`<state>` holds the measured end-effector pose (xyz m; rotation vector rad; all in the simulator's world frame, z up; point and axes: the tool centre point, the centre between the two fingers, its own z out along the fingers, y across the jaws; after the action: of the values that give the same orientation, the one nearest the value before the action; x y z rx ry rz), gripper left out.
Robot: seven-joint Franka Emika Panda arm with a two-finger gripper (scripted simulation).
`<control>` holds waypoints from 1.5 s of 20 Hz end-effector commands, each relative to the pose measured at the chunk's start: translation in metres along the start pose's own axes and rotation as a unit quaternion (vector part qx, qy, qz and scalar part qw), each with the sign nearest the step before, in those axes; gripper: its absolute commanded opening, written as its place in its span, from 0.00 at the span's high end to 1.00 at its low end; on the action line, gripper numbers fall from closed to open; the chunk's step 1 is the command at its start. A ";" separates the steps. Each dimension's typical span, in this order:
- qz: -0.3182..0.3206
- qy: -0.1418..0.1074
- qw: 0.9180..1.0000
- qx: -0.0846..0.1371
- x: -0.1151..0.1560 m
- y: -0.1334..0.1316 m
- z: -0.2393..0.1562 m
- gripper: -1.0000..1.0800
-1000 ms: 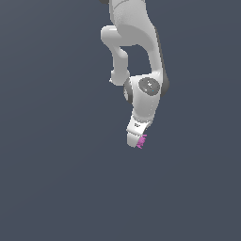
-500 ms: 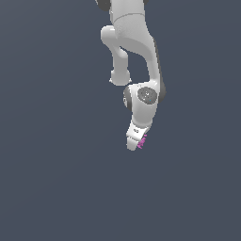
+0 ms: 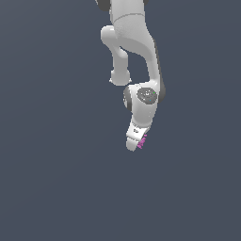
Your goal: Pick up the object and move it to a goal position.
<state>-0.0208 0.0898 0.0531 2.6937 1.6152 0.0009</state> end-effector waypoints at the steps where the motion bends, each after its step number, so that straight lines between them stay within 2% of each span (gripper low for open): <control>1: 0.000 0.000 1.000 0.000 0.000 0.000 0.000 1.00; 7: 0.000 0.000 1.000 0.000 -0.009 0.002 -0.007 1.00; 12: 0.000 0.000 1.000 0.000 -0.030 0.007 -0.025 1.00; 25: 0.000 0.000 1.000 0.000 -0.132 0.032 -0.111 1.00; 30: -0.001 0.001 1.000 0.001 -0.163 0.041 -0.137 1.00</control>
<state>-0.0587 -0.0647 0.1828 2.6945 1.6150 0.0021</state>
